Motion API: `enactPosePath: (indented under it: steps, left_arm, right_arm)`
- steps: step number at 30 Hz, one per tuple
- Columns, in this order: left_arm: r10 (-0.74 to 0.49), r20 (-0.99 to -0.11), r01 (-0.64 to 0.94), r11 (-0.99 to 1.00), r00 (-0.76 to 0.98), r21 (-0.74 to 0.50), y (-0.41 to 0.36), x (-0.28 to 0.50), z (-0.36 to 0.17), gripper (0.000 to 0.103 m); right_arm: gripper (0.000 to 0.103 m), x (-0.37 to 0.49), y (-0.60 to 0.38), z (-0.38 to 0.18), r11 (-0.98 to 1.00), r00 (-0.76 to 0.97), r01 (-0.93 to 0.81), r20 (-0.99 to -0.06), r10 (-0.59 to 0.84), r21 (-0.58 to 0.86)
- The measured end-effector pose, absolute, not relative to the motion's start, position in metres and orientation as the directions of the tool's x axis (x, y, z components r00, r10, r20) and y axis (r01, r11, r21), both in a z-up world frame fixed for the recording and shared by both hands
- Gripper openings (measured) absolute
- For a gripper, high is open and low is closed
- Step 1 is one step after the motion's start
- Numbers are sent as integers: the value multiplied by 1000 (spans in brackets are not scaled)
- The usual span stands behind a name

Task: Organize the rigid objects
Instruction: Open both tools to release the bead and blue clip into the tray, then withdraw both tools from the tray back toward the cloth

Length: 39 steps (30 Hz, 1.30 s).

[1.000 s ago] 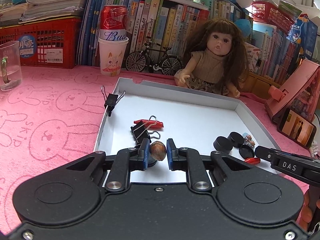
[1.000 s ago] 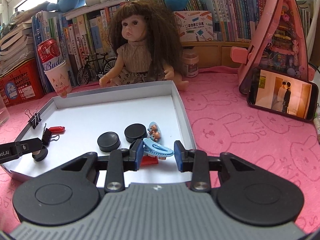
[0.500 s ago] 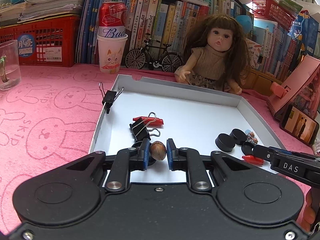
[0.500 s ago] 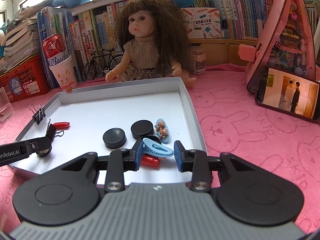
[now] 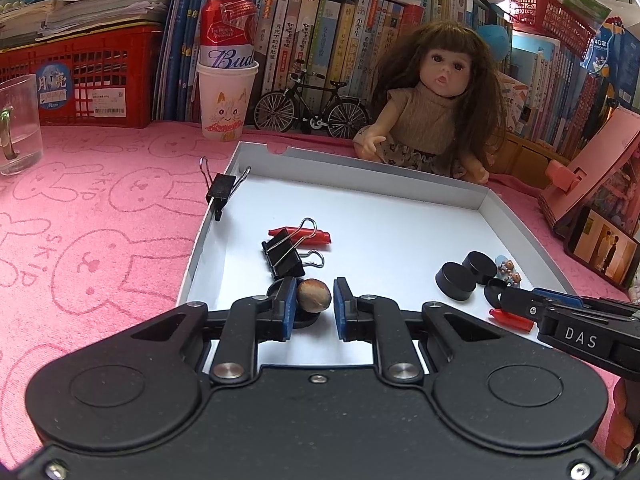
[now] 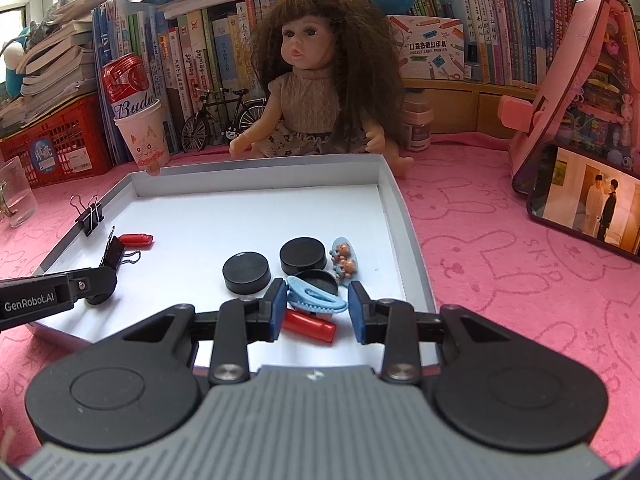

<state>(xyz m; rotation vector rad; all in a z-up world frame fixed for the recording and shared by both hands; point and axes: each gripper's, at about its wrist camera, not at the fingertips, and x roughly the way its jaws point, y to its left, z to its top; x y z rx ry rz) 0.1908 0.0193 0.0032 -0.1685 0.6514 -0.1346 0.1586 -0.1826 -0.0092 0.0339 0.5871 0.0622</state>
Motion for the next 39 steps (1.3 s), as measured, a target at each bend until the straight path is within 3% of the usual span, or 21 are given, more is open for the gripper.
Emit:
enactPosePath:
  steps: [9, 15, 16, 19, 29, 39]
  left_arm:
    - [-177, -592, 70, 977, 787, -199, 19, 191, 3, 18]
    - [-173, -583, 76, 979, 793, -188, 19, 188, 6, 31]
    - [-175, -582, 78, 979, 794, -188, 18, 187, 7, 34]
    - [-172, -571, 83, 980, 802, -179, 16, 182, 11, 46]
    - [-177, -549, 107, 982, 817, -157, 14, 164, 26, 54]
    - [-237, -513, 181, 971, 825, -157, 9, 137, 41, 73]
  right_arm:
    - [39, 163, -180, -9, 997, 813, -68, -576, 83, 48]
    - [45, 162, -181, -8, 996, 815, -62, -574, 83, 57]
    - [53, 162, -181, -8, 996, 815, -60, -573, 83, 59]
    - [57, 159, -183, -7, 996, 818, -61, -568, 88, 68]
    - [67, 144, -187, 3, 994, 834, -64, -542, 105, 94]
    - [80, 118, -188, 15, 990, 852, -108, -506, 136, 85]
